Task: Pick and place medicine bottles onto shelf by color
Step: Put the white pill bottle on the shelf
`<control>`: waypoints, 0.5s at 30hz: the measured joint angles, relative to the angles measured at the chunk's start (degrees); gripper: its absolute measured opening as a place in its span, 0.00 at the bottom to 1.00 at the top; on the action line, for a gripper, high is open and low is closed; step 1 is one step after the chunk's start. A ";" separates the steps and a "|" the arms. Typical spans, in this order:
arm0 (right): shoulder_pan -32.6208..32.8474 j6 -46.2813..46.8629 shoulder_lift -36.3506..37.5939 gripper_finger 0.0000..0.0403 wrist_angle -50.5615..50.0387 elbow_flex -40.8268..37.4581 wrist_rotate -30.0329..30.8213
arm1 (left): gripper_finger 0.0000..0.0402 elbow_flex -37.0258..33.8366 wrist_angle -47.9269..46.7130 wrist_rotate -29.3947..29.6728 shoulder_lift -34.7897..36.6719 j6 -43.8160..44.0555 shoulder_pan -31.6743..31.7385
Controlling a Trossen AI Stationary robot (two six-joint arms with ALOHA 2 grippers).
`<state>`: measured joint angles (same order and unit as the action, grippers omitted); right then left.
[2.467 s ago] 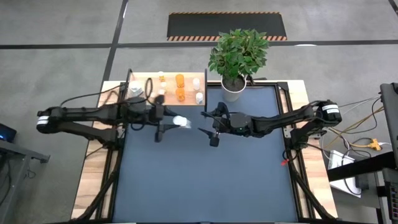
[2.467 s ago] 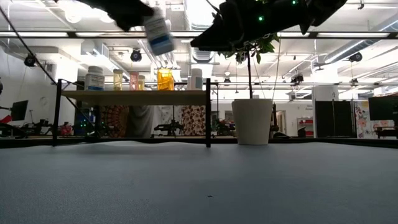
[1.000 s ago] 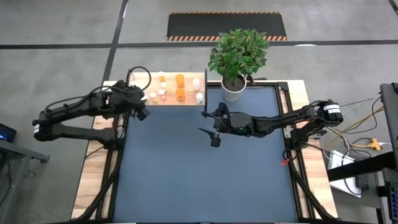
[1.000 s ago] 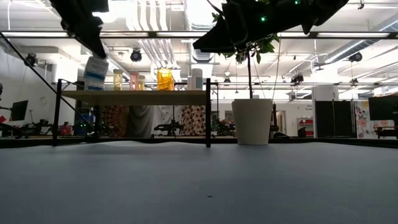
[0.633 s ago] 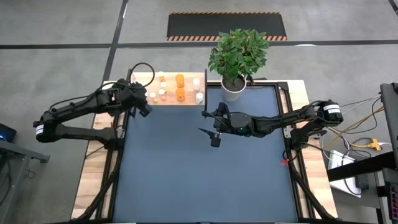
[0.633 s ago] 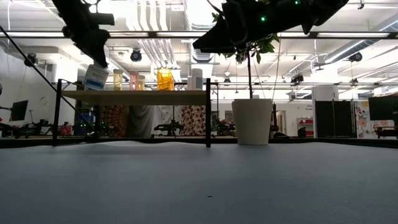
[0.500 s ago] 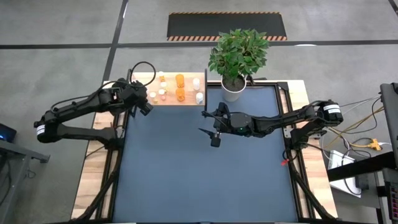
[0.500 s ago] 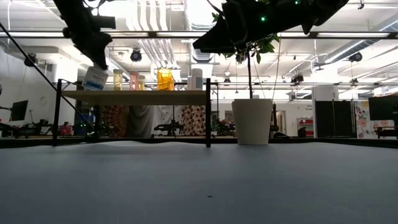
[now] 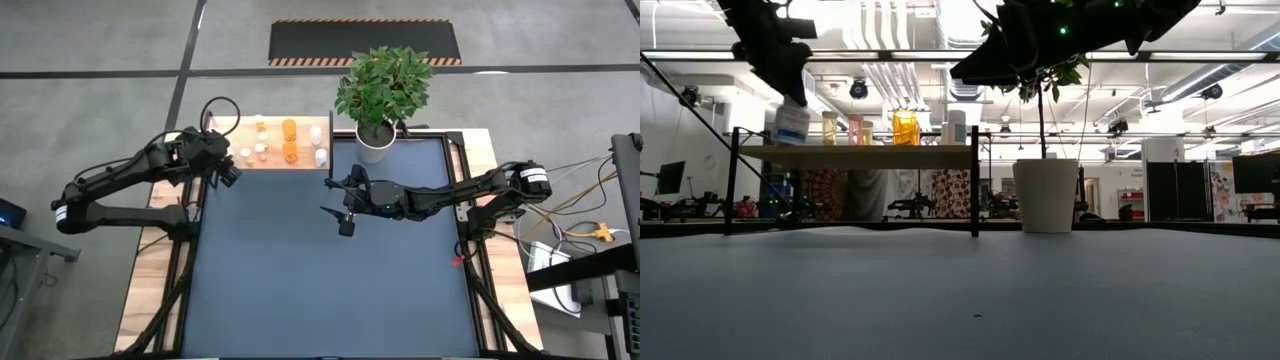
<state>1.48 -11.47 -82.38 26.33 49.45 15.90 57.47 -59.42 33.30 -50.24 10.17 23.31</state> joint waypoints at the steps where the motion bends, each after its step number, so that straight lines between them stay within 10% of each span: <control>1: 0.00 -0.01 -0.01 0.72 0.00 0.00 0.00 | 0.52 0.00 -0.04 0.00 0.05 0.00 0.00; 15: 0.02 0.55 -0.01 0.72 -0.82 0.00 0.00 | 0.56 1.46 -0.70 3.02 -2.14 -6.39 0.00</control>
<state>1.49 -10.92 -82.39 25.51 49.45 15.90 58.94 -60.12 36.32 -52.38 3.79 23.31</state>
